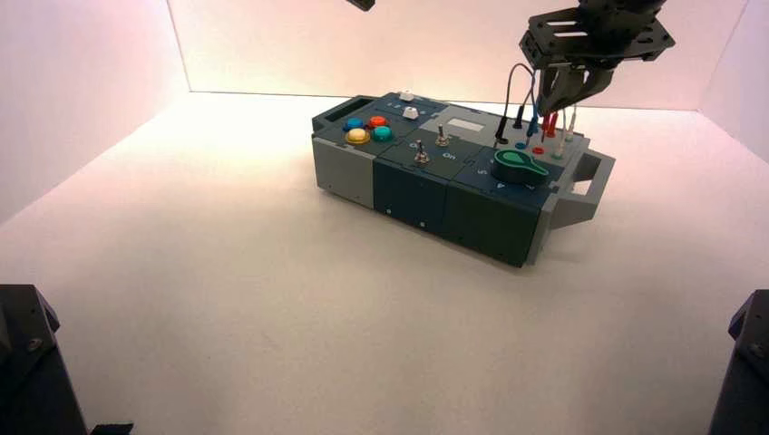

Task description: Insert the red wire.

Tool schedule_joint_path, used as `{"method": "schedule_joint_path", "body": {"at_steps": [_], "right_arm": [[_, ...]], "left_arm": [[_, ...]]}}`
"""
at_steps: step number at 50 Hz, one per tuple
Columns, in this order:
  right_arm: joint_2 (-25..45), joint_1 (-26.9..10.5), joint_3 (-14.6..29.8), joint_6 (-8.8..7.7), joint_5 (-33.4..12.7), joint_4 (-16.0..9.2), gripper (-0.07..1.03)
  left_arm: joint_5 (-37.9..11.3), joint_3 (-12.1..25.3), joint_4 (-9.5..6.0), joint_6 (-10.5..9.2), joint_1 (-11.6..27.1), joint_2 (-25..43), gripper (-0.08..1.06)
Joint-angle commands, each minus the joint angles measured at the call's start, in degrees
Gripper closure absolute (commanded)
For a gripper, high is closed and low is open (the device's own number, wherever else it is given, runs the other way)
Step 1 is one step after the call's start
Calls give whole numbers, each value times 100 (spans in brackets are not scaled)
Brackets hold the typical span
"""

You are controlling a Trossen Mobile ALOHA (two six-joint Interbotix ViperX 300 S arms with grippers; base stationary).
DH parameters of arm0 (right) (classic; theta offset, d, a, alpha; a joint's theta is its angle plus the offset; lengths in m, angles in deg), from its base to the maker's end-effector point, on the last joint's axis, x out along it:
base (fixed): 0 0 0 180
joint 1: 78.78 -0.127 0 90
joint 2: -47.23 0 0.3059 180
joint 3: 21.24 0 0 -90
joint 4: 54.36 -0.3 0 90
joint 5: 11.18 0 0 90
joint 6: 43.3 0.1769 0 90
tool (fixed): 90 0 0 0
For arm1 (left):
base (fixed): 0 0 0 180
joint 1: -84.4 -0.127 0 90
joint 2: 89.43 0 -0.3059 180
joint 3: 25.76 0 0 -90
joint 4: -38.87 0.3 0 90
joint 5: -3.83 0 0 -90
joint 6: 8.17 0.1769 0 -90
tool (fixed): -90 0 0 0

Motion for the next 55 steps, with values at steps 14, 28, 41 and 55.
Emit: {"method": "schedule_joint_path", "body": {"at_steps": [14,28,41,55], "right_arm": [[-44,26,-88,53,211,9,99],[-44,26,-105,53,325,9,99],[-9,26,-105,53,387,9,99],[62,26,-105,53,448,9,99]], "left_arm": [[185,141,-308,62,70,-79,101],[246,132,-325,70,105,-35,101],[246,132,-325,70,105,-35,101],[246,132,-316,62,105,-35,101]]}}
